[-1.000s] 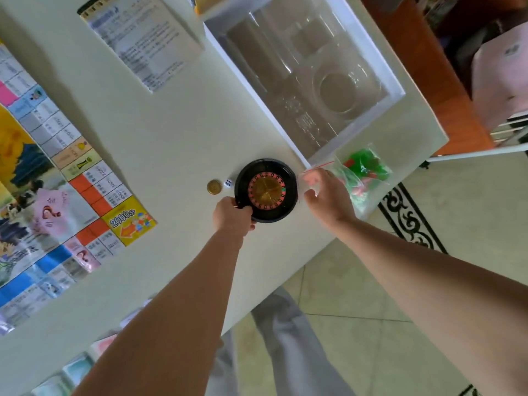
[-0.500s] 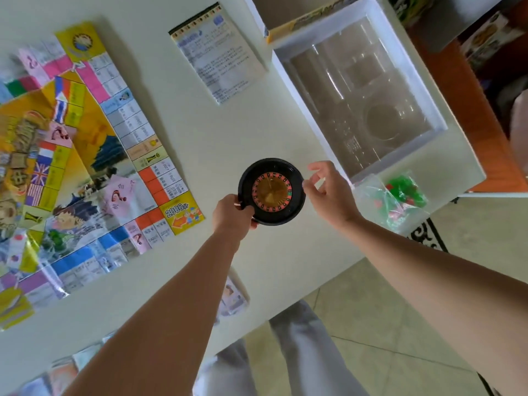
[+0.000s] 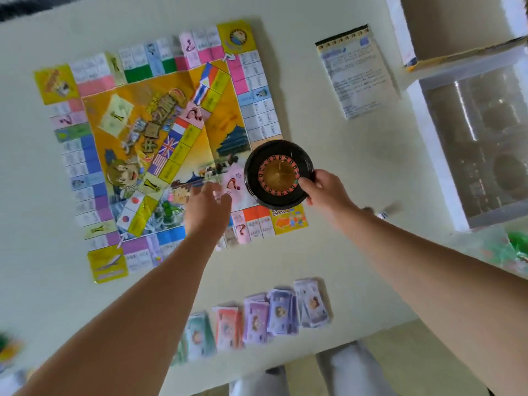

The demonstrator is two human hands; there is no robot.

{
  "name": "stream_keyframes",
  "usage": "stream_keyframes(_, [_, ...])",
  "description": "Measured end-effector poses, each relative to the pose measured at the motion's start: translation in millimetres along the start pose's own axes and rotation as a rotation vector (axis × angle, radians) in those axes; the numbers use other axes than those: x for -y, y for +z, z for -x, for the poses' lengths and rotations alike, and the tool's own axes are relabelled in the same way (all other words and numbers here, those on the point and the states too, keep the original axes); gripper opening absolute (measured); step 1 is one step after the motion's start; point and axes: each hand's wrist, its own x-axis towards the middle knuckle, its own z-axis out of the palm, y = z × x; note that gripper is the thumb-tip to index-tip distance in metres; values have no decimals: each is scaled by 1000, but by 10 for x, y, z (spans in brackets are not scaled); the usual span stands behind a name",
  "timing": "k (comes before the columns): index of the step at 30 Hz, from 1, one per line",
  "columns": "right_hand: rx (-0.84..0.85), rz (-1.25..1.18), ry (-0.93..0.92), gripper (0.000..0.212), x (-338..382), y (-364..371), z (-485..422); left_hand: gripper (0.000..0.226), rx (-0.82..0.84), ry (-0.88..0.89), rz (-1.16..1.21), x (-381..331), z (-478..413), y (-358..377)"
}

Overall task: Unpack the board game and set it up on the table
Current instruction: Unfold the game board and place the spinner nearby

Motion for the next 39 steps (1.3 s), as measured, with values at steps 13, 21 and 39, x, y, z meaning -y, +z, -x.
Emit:
stream_keyframes(13, [51, -25, 48, 17, 905, 1629, -407, 91, 282, 34, -498, 1131, -542, -489])
stream_keyframes(21, [25, 87, 45, 17, 1176, 2056, -582, 93, 407, 24, -582, 1040, -656, -617])
stream_keyframes(39, [22, 381, -256, 50, 1004, 1948, -240, 92, 423, 38, -616, 1077, -635, -592])
